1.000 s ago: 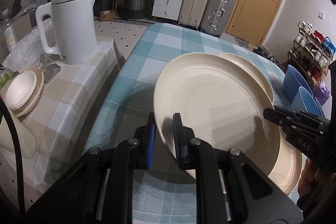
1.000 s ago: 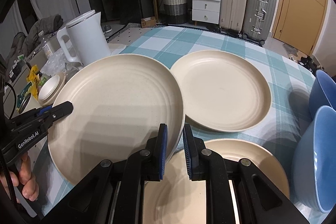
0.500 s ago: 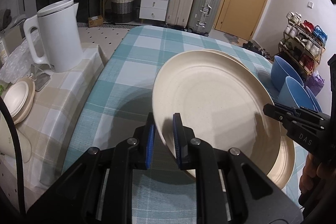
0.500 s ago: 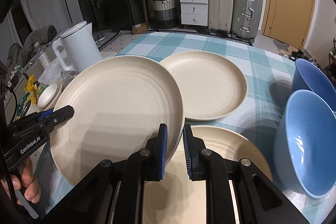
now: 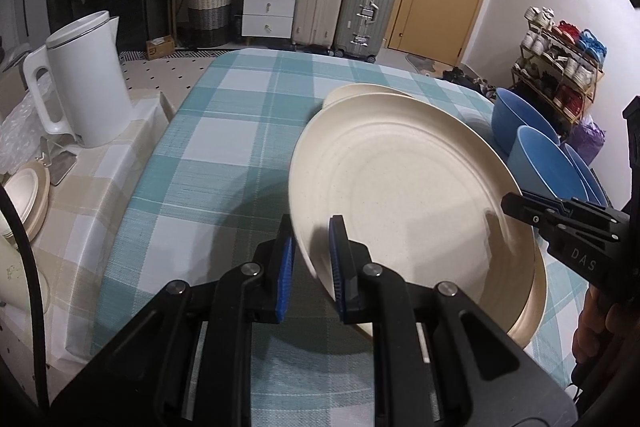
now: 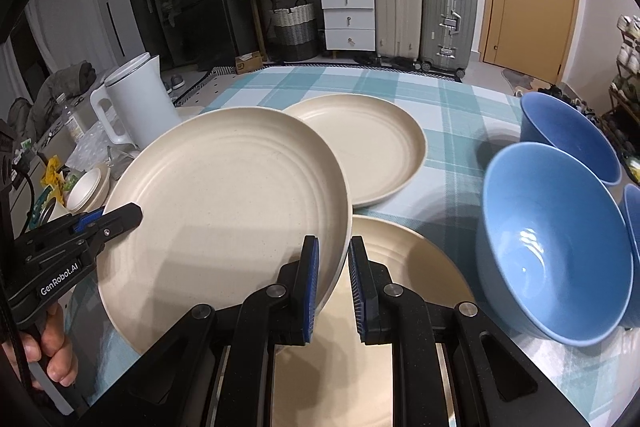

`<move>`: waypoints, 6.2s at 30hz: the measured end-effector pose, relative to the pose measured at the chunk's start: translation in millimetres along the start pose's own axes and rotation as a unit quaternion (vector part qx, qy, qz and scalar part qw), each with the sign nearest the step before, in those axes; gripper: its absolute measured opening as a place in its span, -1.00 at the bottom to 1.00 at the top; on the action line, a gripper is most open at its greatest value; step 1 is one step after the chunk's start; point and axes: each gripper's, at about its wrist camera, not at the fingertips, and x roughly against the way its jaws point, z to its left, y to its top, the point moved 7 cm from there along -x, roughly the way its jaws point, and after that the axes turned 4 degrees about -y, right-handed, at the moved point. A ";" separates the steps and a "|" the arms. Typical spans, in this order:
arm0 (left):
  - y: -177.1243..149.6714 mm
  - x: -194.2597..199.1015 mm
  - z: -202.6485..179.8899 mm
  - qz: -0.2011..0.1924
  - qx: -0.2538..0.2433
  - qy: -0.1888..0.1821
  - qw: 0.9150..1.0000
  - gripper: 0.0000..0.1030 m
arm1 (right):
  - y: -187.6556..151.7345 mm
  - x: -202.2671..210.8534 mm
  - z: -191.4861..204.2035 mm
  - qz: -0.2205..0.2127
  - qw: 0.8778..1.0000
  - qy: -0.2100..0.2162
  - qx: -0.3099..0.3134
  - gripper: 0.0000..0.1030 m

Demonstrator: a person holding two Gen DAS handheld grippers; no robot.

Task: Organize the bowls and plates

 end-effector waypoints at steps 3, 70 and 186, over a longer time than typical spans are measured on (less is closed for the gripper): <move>-0.4 -0.4 -5.3 0.002 -0.007 -0.004 1.000 -0.75 | -3.5 3.7 -5.5 0.000 1.000 -0.004 -0.005 -0.70; -50.8 -49.4 -95.6 0.059 -0.142 0.009 0.988 -0.63 | -79.8 19.0 -70.5 0.027 0.995 -0.087 -0.044 -0.69; 88.1 -167.3 24.0 0.100 0.063 0.010 0.993 0.47 | 119.1 -86.3 -61.3 0.046 0.997 0.028 -0.049 0.69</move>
